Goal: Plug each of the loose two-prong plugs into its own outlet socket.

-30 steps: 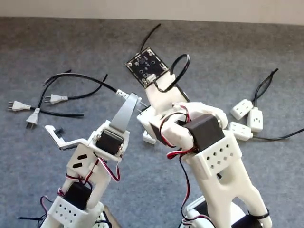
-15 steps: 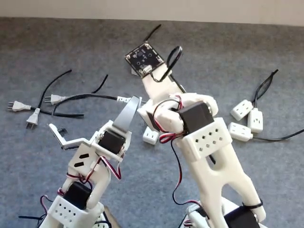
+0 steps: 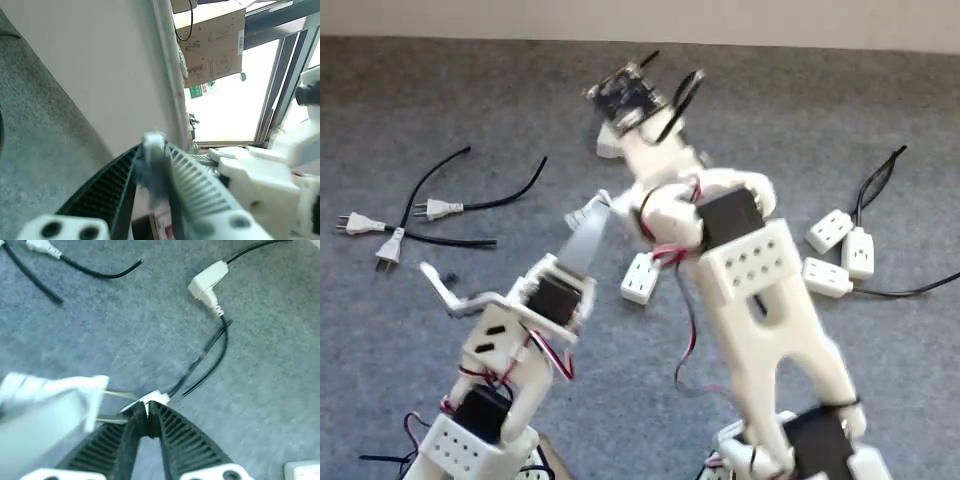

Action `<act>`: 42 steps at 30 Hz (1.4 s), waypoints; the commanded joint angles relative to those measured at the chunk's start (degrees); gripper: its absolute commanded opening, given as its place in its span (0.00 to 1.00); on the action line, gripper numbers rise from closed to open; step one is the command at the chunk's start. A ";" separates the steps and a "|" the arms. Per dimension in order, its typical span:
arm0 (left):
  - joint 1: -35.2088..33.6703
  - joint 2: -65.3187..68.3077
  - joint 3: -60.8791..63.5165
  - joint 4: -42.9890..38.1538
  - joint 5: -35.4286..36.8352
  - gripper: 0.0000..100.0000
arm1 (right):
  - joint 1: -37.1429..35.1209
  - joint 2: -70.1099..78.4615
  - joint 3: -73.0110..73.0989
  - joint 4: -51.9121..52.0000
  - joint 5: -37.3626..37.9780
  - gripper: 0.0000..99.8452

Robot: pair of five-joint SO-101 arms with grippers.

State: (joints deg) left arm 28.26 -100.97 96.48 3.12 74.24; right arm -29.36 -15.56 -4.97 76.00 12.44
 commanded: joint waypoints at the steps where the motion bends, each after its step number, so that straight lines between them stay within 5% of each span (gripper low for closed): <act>1: 5.14 0.48 0.92 2.37 0.18 0.01 | 2.42 -0.48 -5.76 -4.44 0.18 0.01; 10: 4.70 0.40 0.92 2.46 0.18 0.01 | 2.59 -0.92 -5.32 -3.91 0.18 0.01; 16: 3.12 0.75 0.92 2.64 0.18 0.01 | 9.19 -1.01 -5.76 -4.18 0.18 0.01; 23: -12.26 0.75 0.92 3.96 0.18 0.01 | 23.43 -1.01 -5.76 4.44 0.18 0.01; 29: -28.35 0.40 0.92 19.25 -1.67 0.01 | 35.21 -1.01 -5.32 15.69 0.18 0.01; 32: -28.79 0.75 0.92 27.08 -15.12 0.01 | 39.08 -1.01 -5.23 18.77 -0.18 0.01; 38: -28.44 0.40 0.84 43.25 -57.76 0.01 | 44.00 -1.01 -5.23 22.99 -0.26 0.01; 42: -28.97 0.40 -2.95 44.22 -72.35 0.01 | 46.55 -1.01 -5.05 24.84 -0.26 0.01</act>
State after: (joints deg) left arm 0.48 -100.35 96.31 46.02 19.30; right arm 14.86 -15.47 -8.04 98.42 12.09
